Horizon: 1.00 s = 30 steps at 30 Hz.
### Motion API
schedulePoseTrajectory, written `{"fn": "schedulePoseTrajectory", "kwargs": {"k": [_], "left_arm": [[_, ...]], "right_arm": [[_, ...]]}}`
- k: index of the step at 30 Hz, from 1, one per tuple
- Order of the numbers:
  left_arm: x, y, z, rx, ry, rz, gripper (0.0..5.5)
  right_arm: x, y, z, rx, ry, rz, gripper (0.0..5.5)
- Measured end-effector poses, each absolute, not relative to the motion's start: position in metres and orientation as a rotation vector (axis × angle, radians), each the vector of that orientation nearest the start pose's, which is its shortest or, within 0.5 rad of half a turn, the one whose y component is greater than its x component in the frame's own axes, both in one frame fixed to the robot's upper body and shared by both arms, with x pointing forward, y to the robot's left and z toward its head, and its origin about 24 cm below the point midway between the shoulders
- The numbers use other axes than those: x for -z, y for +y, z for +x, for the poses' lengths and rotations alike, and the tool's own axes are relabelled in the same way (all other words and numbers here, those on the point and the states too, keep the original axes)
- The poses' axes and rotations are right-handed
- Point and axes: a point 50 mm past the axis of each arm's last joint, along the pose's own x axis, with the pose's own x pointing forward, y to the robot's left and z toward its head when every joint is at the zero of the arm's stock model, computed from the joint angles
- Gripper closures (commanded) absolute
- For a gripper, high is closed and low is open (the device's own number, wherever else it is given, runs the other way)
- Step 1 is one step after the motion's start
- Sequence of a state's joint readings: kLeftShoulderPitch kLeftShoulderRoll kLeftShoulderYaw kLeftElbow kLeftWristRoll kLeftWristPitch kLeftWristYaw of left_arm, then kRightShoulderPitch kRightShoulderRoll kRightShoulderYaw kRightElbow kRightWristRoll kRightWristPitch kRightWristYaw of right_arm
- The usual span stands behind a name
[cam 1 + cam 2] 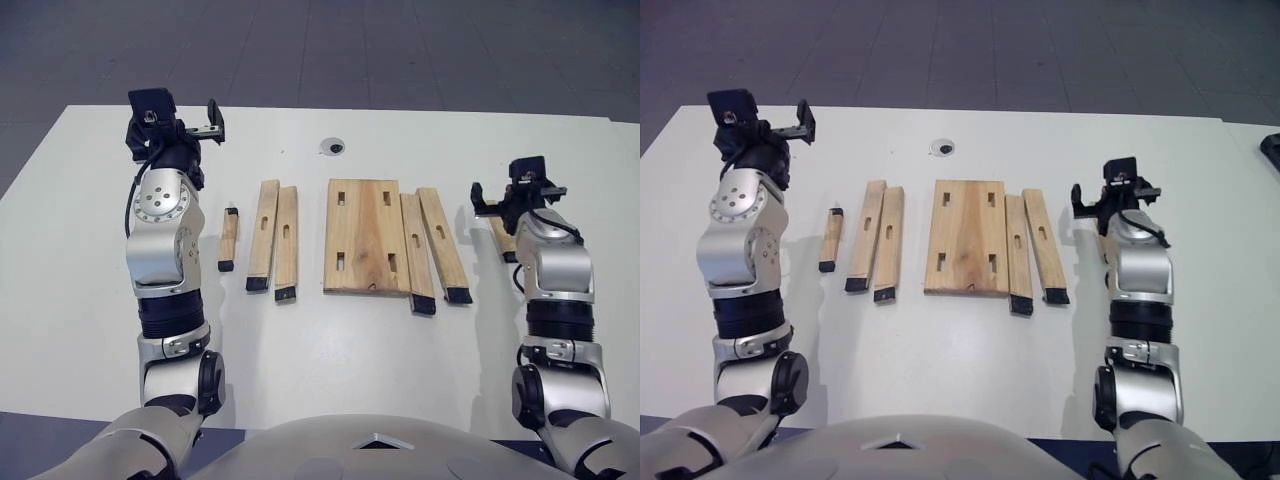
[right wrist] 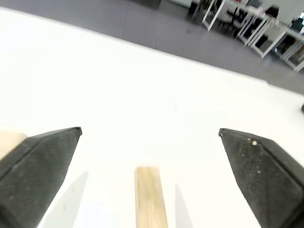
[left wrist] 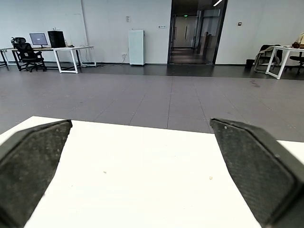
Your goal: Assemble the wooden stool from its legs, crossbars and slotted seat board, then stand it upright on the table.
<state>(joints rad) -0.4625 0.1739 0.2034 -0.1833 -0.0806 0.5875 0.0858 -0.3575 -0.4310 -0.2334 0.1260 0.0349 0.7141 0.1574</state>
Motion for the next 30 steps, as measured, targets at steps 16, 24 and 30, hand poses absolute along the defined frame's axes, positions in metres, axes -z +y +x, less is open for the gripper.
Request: {"fn": "schedulePoseTrajectory", "kwargs": {"k": [16, 24, 30], "left_arm": [[-0.164, 0.196, 0.309, -0.176, -0.005, 0.020, 0.10], [-0.164, 0.193, 0.312, -0.183, 0.026, 0.014, 0.10], [-0.160, 0.194, 0.312, -0.203, 0.068, 0.017, 0.10]], "right_arm": [[-0.065, -0.287, 0.293, 0.088, 0.702, 0.040, 1.47], [-0.066, -0.292, 0.305, 0.119, 0.712, 0.059, 2.77], [-0.067, -0.294, 0.308, 0.120, 0.723, 0.051, 3.69]]}}
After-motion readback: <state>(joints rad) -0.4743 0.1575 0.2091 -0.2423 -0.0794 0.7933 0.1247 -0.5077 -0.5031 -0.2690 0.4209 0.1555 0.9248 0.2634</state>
